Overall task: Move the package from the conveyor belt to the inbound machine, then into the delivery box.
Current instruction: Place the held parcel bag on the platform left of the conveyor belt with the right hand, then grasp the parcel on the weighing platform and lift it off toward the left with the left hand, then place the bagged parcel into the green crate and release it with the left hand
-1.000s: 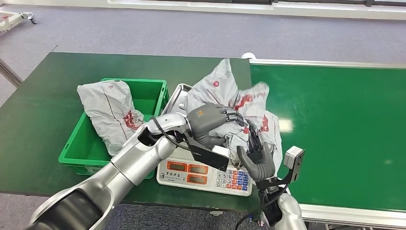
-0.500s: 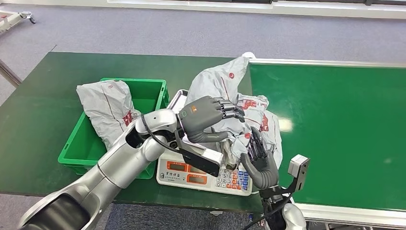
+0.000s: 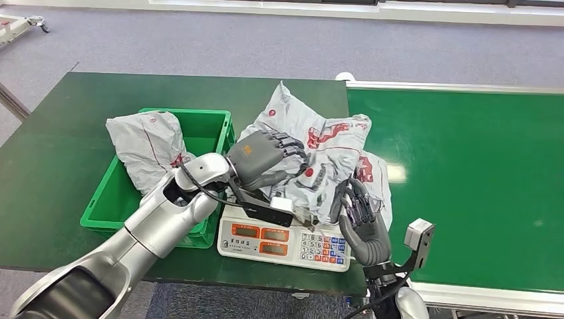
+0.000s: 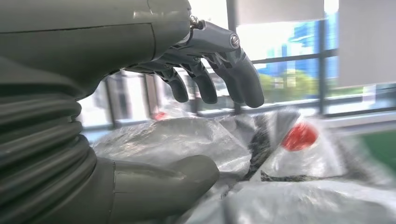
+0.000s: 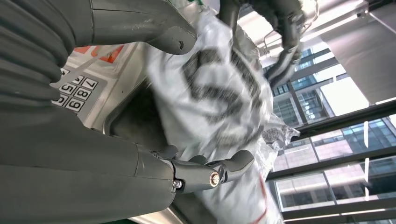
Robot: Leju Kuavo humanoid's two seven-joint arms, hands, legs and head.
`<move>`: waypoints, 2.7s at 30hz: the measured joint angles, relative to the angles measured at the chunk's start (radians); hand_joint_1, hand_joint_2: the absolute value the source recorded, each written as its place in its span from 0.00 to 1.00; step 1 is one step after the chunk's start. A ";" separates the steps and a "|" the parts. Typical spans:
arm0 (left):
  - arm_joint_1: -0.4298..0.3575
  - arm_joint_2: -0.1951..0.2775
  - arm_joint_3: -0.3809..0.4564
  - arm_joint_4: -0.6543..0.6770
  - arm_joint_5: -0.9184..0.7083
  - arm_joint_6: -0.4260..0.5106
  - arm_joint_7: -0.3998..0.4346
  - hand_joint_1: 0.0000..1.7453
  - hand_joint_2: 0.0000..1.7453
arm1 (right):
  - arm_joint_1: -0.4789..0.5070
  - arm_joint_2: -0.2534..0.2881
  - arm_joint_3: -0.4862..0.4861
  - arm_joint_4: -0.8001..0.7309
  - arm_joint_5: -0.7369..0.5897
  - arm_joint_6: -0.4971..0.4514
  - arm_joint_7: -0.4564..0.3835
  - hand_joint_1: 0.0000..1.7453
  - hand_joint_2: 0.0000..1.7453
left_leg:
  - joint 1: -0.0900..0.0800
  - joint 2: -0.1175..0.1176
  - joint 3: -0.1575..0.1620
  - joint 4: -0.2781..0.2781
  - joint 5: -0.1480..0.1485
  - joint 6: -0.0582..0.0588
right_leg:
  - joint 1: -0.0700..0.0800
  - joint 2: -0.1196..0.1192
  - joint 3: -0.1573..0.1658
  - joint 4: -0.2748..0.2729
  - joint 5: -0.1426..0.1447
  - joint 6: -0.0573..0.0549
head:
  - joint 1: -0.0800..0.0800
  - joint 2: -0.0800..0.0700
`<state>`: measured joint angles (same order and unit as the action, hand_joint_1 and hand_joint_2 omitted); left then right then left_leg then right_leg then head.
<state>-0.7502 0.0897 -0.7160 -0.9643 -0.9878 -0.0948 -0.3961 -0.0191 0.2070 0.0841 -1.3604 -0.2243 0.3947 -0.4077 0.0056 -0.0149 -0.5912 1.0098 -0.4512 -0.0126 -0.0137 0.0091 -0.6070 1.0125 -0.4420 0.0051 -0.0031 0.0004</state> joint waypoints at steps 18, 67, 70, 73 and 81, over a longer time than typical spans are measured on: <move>-0.051 0.054 0.073 0.325 -0.055 -0.002 -0.087 0.00 1.00 | 0.024 0.000 -0.018 -0.118 0.218 -0.090 -0.009 0.00 1.00 | 0.000 0.000 0.000 0.000 0.000 0.000 | 0.000 0.000 0.000 0.000 0.000 0.000 | 0.000 0.000; 0.037 0.226 0.132 -0.004 -0.096 0.127 0.075 1.00 1.00 | -0.015 -0.037 0.010 -0.039 0.143 -0.068 -0.015 0.00 1.00 | 0.001 0.003 -0.002 -0.001 0.000 -0.002 | 0.002 0.004 -0.004 0.000 0.000 -0.001 | 0.000 0.000; 0.092 0.257 0.218 0.008 -0.140 0.171 0.098 1.00 1.00 | -0.008 -0.037 0.005 -0.032 0.148 -0.075 -0.015 0.00 1.00 | 0.001 0.004 -0.002 -0.001 0.000 -0.003 | 0.003 0.005 -0.004 0.000 -0.001 -0.002 | 0.000 0.000; 0.143 0.281 0.309 0.030 -0.193 0.192 0.140 1.00 1.00 | 0.005 -0.037 -0.007 -0.032 0.154 -0.081 -0.015 0.00 1.00 | 0.002 0.004 -0.003 -0.001 -0.001 -0.004 | 0.003 0.005 -0.004 0.001 -0.001 -0.003 | 0.000 0.000; 0.332 0.320 0.594 0.022 -0.328 0.207 0.218 0.00 1.00 | 0.024 -0.033 -0.044 -0.030 0.168 -0.081 -0.014 0.00 1.00 | 0.002 0.008 -0.002 -0.001 -0.003 -0.006 | 0.003 0.009 -0.007 0.001 -0.003 -0.005 | 0.000 0.000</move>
<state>-0.4180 0.4099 -0.1219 -0.9422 -1.3154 0.1121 -0.1780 0.0046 0.1737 0.0404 -1.3909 -0.0567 0.3138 -0.4219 0.0072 -0.0067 -0.5937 1.0086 -0.4540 -0.0187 -0.0107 0.0185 -0.6137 1.0133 -0.4445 0.0006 -0.0033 0.0004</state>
